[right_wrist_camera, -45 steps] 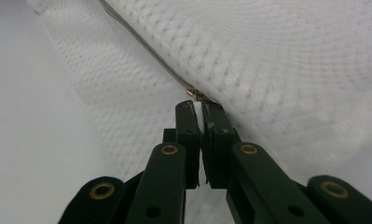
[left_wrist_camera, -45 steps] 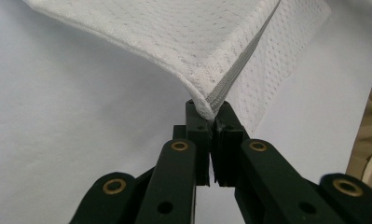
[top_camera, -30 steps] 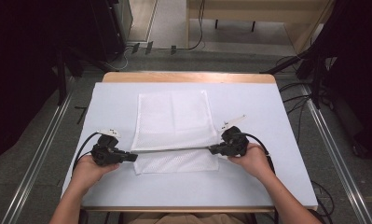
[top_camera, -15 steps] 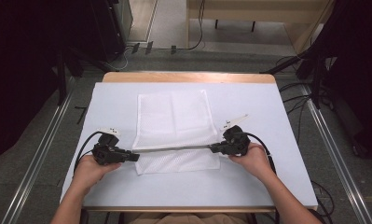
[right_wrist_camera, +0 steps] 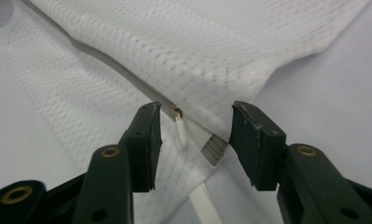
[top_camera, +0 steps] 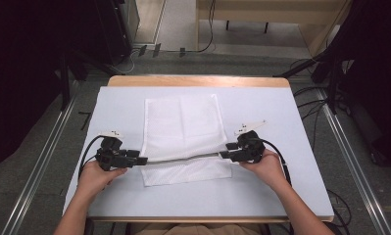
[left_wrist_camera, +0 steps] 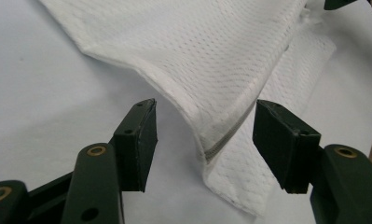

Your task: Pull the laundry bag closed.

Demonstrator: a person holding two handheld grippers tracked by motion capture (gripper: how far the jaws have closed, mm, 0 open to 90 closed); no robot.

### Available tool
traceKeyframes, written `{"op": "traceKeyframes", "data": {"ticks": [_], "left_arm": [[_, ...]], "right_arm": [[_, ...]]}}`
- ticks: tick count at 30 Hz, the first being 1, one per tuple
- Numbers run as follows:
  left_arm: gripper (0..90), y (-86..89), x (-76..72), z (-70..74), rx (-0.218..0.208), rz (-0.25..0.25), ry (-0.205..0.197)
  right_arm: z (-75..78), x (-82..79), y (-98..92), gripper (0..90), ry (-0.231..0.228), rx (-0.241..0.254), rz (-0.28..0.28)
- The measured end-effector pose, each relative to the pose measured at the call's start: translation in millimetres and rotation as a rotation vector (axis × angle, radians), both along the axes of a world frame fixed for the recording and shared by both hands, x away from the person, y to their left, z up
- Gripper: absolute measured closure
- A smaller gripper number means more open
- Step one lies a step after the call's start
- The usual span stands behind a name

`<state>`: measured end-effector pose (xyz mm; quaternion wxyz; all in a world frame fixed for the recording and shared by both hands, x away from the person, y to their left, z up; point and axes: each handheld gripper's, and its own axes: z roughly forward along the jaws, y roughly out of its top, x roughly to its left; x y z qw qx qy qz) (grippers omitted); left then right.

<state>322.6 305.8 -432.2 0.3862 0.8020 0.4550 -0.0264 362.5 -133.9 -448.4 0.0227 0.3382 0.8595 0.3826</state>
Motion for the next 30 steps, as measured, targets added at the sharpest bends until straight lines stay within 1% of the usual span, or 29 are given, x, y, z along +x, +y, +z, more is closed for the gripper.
{"op": "traceKeyframes", "data": {"ticks": [1, 2, 4, 7, 10, 16, 18, 19, 21, 24, 26, 27, 30], "left_arm": [[39.4, 0.9, 0.0, 0.4, -0.002, 0.006, -0.009], [38.7, 1.8, 0.2, 0.7, -0.004, 0.011, -0.014], [38.1, 3.1, 0.4, 0.9, 0.008, 0.023, -0.021], [37.4, 5.6, 0.5, 1.1, 0.014, 0.035, -0.034], [37.0, 9.2, 0.8, 1.5, 0.005, 0.054, -0.039], [36.6, 20.9, 2.3, 2.8, 0.008, 0.128, -0.063], [36.5, 24.6, 3.1, 2.1, 0.012, 0.151, -0.065], [36.5, 26.4, 3.8, 1.5, 0.018, 0.161, -0.06], [36.4, 29.2, 5.3, -0.1, 0.032, 0.179, -0.055], [36.4, 32.7, 6.6, -0.2, 0.021, 0.201, -0.056], [36.3, 33.5, 6.8, 0.3, 0.023, 0.206, -0.059], [36.3, 33.6, 7.0, 0.1, 0.029, 0.208, -0.06], [36.3, 32.4, 7.9, -1.2, 0.052, 0.224, -0.062]], "right_arm": [[0.1, 0.0, -0.9, 52.7, -0.001, 0.005, -0.007], [0.0, 0.6, -2.4, 51.8, -0.013, 0.001, -0.01], [0.4, 1.3, -5.3, 50.5, -0.018, -0.001, -0.022], [1.5, 2.7, -10.7, 48.4, -0.032, 0.005, -0.045], [3.0, 4.2, -17.1, 47.8, -0.049, 0.01, -0.071], [2.4, 8.8, -28.4, 44.2, -0.061, 0.009, -0.122], [2.4, 10.5, -32.8, 44.0, -0.063, 0.014, -0.137], [2.9, 10.6, -34.4, 43.9, -0.06, 0.018, -0.15], [3.5, 11.4, -38.4, 43.8, -0.073, 0.025, -0.155], [3.8, 12.1, -44.2, 42.2, -0.079, 0.028, -0.175], [2.6, 13.2, -47.4, 39.6, -0.09, 0.026, -0.203], [1.8, 14.0, -49.2, 39.2, -0.098, 0.024, -0.208], [0.2, 15.7, -53.8, 37.8, -0.092, 0.021, -0.234]]}}
